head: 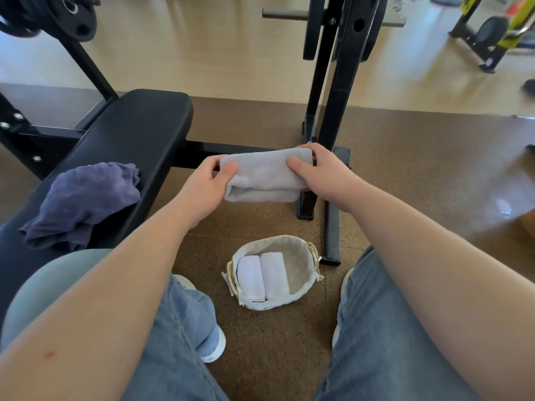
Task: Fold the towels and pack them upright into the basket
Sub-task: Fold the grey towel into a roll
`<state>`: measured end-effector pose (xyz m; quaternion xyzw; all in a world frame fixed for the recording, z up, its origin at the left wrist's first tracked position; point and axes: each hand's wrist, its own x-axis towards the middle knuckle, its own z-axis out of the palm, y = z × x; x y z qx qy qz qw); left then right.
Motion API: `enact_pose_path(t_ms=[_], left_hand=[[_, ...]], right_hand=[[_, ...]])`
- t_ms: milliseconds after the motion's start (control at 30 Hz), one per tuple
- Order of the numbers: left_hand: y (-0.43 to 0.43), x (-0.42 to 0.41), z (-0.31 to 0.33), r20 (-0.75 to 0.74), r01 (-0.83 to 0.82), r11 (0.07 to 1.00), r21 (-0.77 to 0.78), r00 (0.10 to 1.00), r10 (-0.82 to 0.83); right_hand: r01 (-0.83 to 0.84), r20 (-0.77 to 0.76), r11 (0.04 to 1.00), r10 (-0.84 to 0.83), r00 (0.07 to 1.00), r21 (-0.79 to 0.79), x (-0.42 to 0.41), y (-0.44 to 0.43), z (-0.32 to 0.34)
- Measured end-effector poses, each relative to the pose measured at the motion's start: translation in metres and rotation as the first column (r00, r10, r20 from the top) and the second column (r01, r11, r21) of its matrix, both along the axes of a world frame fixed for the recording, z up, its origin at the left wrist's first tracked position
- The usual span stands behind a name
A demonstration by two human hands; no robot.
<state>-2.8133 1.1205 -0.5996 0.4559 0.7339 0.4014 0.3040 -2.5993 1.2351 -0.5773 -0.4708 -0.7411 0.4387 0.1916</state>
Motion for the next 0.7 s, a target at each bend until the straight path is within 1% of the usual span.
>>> enact_pose_path(t_ms=[67, 167, 233, 300, 400, 433, 533, 633, 667, 700], left_hand=[[0.001, 0.002, -0.002, -0.002, 0.003, 1.0, 0.015, 1.0, -0.003], [0.0, 0.005, -0.001, 0.022, -0.013, 0.999, 0.035, 1.0, 0.012], [-0.001, 0.007, 0.0, 0.05, 0.005, 0.999, 0.04, 0.999, -0.007], [-0.002, 0.009, 0.001, 0.078, 0.017, 0.999, 0.04, 0.997, -0.02], [-0.003, 0.01, 0.002, 0.01, 0.085, 0.996, 0.024, 0.996, -0.085], [-0.004, 0.011, 0.002, 0.009, 0.116, 0.993, 0.017, 0.993, -0.116], [-0.008, 0.013, 0.002, 0.094, 0.212, 0.977, 0.033, 0.972, -0.214], [-0.01, 0.019, 0.006, -0.002, 0.293, 0.953, 0.072, 0.956, -0.293], [-0.009, 0.02, 0.006, -0.034, 0.291, 0.953, 0.083, 0.957, -0.289], [-0.008, 0.02, 0.004, -0.065, 0.276, 0.957, 0.089, 0.96, -0.271]], right_hand=[[0.016, -0.073, 0.996, -0.022, 0.997, -0.085, -0.001, -0.003, 0.001], [-0.009, -0.067, 0.998, 0.005, 0.998, -0.057, 0.0, -0.006, 0.001], [-0.019, -0.067, 0.999, 0.017, 0.998, -0.034, -0.001, -0.008, 0.002], [0.011, -0.081, 0.998, -0.016, 0.997, -0.057, -0.002, -0.009, 0.005], [0.07, -0.137, 0.982, -0.095, 0.986, -0.177, -0.003, -0.008, 0.007], [0.078, -0.157, 0.97, -0.116, 0.981, -0.23, -0.003, -0.008, 0.007], [0.093, -0.202, 0.916, -0.184, 0.962, -0.39, -0.004, -0.011, 0.007], [0.144, -0.183, 0.811, -0.294, 0.938, -0.567, -0.005, -0.012, 0.012], [0.157, -0.167, 0.788, -0.313, 0.935, -0.595, -0.004, -0.011, 0.013], [0.165, -0.148, 0.788, -0.308, 0.94, -0.593, -0.003, -0.01, 0.013]])
